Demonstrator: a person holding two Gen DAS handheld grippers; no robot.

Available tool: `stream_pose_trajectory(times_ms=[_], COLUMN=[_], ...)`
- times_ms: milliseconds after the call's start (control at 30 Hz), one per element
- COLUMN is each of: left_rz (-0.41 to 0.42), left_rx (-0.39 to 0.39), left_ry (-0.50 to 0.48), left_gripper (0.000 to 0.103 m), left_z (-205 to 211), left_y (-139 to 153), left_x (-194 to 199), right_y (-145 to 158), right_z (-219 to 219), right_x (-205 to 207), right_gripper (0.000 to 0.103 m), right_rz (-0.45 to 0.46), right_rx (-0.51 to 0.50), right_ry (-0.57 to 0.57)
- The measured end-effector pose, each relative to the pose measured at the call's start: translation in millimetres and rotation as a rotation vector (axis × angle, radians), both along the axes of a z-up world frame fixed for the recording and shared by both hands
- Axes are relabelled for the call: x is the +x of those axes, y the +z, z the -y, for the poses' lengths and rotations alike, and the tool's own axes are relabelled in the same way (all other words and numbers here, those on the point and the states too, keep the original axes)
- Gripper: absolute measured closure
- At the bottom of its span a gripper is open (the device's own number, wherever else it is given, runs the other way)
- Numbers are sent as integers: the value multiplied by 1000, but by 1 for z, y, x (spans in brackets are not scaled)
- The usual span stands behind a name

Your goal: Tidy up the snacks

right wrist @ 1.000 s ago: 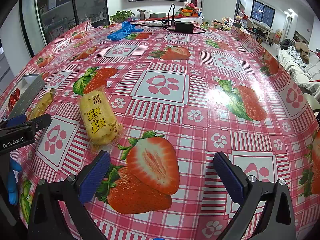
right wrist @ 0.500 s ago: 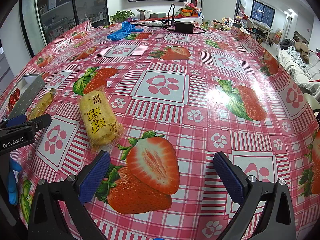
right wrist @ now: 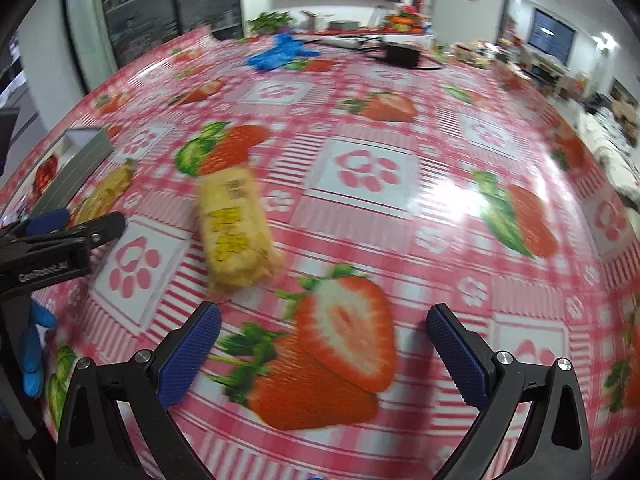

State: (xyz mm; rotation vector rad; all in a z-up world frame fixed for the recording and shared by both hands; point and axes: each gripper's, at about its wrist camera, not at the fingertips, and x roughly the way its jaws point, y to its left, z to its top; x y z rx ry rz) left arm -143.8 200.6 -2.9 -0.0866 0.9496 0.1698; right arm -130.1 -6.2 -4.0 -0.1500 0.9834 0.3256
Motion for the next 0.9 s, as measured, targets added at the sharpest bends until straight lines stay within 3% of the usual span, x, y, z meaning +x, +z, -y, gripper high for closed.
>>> stream_pose_trajectory(times_ms=[200,367,633,900], left_rz=[-21,-75,-63,-19], left_rx=[0,-7,-1,32], left_ry=[-9,-34,2,-33], left_gripper=[0,0,0,0], left_z=[0,2,-6,-4], left_y=[2,6,6,6], left_x=[1,14,24,20], right_y=[0,6,8,2], right_z=[-28,-30,-40,-55], right_x=[22,26,61,77], right_gripper=[0,0,0,0], right_rz=[-60,-91,-155,-148], right_rx=[-17,34,112,-25], right_ry=[35,23,-72,-104])
